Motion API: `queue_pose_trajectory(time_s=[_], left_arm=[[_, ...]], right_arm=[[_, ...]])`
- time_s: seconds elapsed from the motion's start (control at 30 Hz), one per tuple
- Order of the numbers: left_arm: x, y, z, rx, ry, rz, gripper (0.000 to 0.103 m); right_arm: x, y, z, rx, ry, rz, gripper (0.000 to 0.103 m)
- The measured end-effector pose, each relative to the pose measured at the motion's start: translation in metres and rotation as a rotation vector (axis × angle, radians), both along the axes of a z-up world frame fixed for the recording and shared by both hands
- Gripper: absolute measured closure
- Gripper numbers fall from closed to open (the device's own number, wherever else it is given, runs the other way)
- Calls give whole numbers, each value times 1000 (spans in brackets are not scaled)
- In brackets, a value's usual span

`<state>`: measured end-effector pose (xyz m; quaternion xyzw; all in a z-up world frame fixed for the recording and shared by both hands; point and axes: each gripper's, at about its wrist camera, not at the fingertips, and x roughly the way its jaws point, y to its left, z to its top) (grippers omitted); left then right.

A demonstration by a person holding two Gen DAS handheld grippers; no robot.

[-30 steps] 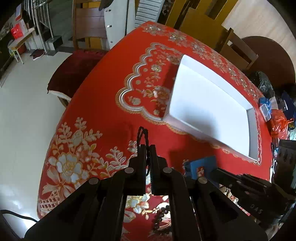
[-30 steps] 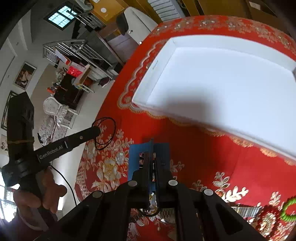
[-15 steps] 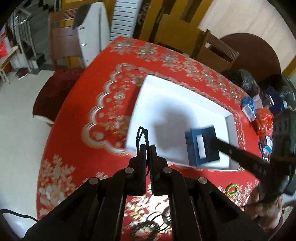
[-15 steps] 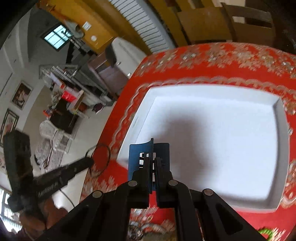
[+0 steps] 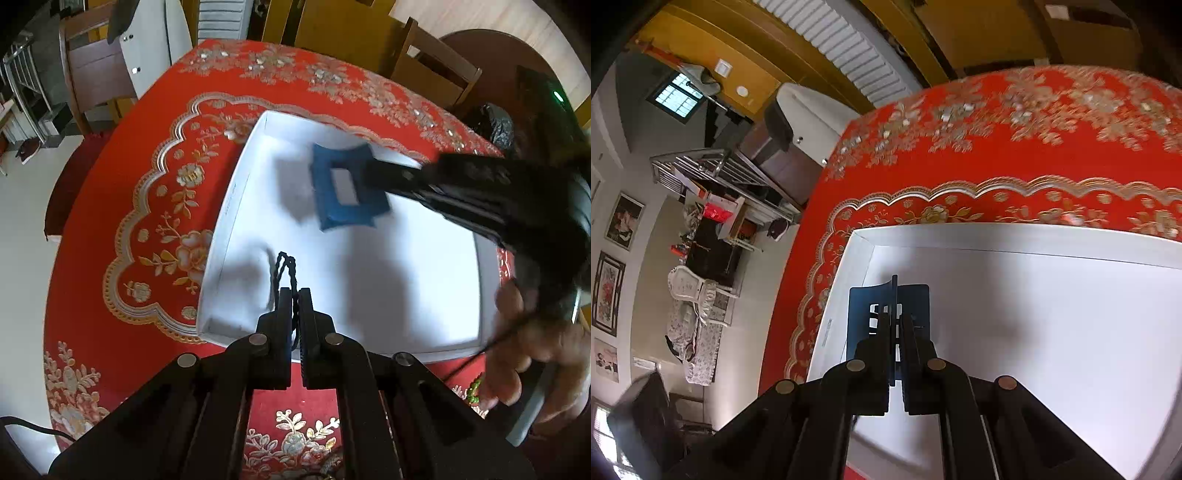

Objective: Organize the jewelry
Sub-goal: 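Carry the clip and hair tie into the white tray and open both tools, then move both tools back over the remaining jewelry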

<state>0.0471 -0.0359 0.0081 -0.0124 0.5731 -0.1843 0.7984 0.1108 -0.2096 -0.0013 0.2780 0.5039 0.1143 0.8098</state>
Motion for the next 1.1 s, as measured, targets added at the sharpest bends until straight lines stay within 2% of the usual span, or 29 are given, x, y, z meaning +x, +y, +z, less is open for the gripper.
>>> queue_pose_trajectory(time_s=[0.37,0.4,0.43,0.47,0.5,0.57,0.6,0.77,0.97,1.1], left_arm=[[3,2,-18,21,26,22,101],[4,2,-19,26,29,27,99],[4,2,-20,30,30,30,98],[4,1,-20,34,31,31,91],[5,1,-20,36,31,33,77],[4,2,-20,26,32,46,59],[4,3,-20,18,32,51,56],[-2,5,-10,4,19,58,56],[-19,3,7,31,-26,56,55],[-30,2,19,45,-58,52,55]], right_arm=[[28,11,-28,15,47,13,97],[27,9,-27,13,49,15,89],[26,8,-26,6,47,13,75],[23,5,-23,0,39,9,68],[17,1,-17,2,18,0,61],[8,-5,-10,5,6,-14,60],[2,-10,-5,2,7,-22,60],[-33,-31,11,1,-2,-69,59],[-87,-48,30,-43,-14,-100,58],[-125,-47,39,-92,-23,-97,44]])
